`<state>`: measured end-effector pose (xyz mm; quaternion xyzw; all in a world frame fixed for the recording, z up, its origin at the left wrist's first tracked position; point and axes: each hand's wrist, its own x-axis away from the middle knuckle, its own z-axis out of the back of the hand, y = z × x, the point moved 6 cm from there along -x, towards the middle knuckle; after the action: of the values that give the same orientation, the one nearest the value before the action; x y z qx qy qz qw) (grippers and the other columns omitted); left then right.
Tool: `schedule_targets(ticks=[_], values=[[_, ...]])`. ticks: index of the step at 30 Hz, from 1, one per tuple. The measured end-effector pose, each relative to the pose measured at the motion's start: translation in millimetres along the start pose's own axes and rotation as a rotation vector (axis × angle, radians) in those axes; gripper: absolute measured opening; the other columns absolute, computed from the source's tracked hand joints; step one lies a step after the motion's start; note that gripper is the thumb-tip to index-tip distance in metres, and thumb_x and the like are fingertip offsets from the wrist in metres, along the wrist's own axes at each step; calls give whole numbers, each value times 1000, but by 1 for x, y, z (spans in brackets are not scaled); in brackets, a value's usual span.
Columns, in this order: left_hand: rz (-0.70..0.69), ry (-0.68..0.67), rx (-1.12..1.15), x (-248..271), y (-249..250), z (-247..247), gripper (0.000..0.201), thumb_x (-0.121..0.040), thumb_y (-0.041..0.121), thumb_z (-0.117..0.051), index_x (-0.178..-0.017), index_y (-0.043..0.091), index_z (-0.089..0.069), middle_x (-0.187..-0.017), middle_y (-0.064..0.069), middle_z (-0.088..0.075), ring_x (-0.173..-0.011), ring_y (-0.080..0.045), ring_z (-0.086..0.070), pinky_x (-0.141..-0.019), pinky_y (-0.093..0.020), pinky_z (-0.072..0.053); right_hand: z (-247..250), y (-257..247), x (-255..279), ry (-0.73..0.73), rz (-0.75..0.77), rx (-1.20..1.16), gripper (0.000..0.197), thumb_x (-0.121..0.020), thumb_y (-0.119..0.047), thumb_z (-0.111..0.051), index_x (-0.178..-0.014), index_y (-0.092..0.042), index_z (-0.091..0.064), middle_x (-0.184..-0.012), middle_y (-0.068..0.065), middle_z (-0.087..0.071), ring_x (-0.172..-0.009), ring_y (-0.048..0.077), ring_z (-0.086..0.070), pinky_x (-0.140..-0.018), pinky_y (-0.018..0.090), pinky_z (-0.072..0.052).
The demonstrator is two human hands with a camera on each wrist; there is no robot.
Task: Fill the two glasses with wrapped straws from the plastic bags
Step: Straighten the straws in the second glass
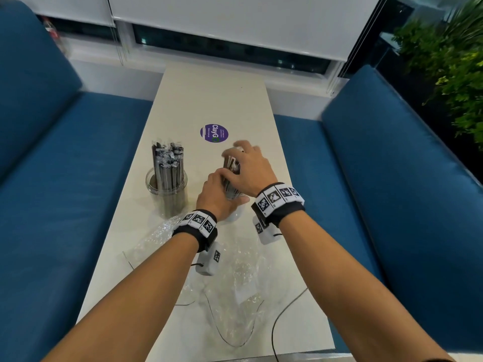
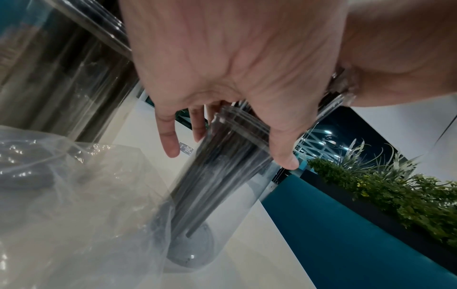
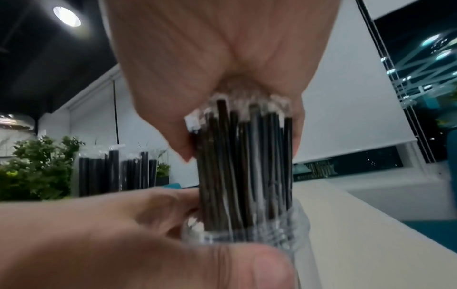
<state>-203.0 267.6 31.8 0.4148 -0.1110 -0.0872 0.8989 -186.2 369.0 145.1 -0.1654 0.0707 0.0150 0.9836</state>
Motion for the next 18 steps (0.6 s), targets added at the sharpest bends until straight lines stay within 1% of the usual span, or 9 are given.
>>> schedule_targets(ticks=[2, 3, 5, 6, 9, 11, 14, 16, 18], values=[[2, -10, -10, 1, 2, 1, 106, -69, 57, -91, -152, 18, -39, -147, -7, -49, -134, -29, -52, -109, -53, -50, 0, 4, -3, 60, -9, -105, 21, -95, -25, -65, -114, -17, -68, -116, 6, -64, -106, 27, -61, -91, 45, -55], [3, -14, -12, 1, 2, 0, 110, -69, 58, -91, -155, 18, -36, -150, -7, -47, -137, -28, -50, -112, -53, -48, 3, 7, -1, 126, -20, -149, 17, -95, -20, -65, -111, -14, -69, -109, 6, -66, -102, 26, -62, -91, 40, -54], [5, -6, -4, 1, 2, -1, 115, -70, 60, -91, -159, 18, -32, -154, -6, -45, -141, -27, -47, -115, -52, -45, 12, 13, 7, 273, -58, -218, 16, -96, -17, -63, -111, -14, -68, -109, 4, -66, -101, 23, -60, -91, 34, -50], [3, -5, -1, 1, 2, -1, 116, -70, 60, -91, -160, 17, -31, -154, -6, -45, -141, -27, -47, -116, -51, -45, 13, 16, 12, 310, -81, -226, 16, -96, -18, -62, -111, -16, -67, -110, 2, -66, -102, 22, -59, -92, 35, -49], [-9, 10, 2, 2, 1, 0, 113, -72, 54, -92, -159, 16, -32, -152, -8, -47, -140, -29, -49, -114, -50, -46, 0, 19, 18, 164, -130, -99, 24, -96, -35, -62, -118, -26, -62, -120, -3, -64, -113, 23, -56, -100, 46, -42], [-22, 12, 4, 2, 2, 0, 109, -72, 53, -92, -157, 16, -34, -150, -8, -48, -138, -29, -50, -113, -51, -48, -3, 22, 19, 56, -131, -94, 46, -89, -54, -67, -129, -33, -56, -132, -5, -59, -122, 24, -52, -106, 50, -37], [-18, 10, 7, 2, 0, 0, 107, -72, 55, -91, -155, 17, -36, -147, -6, -48, -137, -28, -51, -113, -51, -48, 10, 22, 17, 39, -94, -104, 73, -77, -73, -70, -139, -43, -48, -147, -5, -49, -131, 28, -46, -109, 56, -35], [-23, 16, 12, 3, 0, 0, 101, -74, 53, -90, -152, 18, -38, -145, -6, -49, -134, -27, -50, -113, -49, -47, 17, 19, 13, 72, -63, -93, 74, -77, -77, -67, -142, -48, -45, -153, -3, -43, -137, 30, -40, -110, 57, -34], [-25, 19, 8, 4, 2, 0, 98, -76, 51, -90, -152, 17, -38, -144, -8, -50, -133, -28, -50, -112, -49, -47, 17, 11, 7, 75, -11, -80, 67, -83, -72, -65, -144, -51, -46, -156, -2, -39, -140, 31, -36, -109, 57, -36]])
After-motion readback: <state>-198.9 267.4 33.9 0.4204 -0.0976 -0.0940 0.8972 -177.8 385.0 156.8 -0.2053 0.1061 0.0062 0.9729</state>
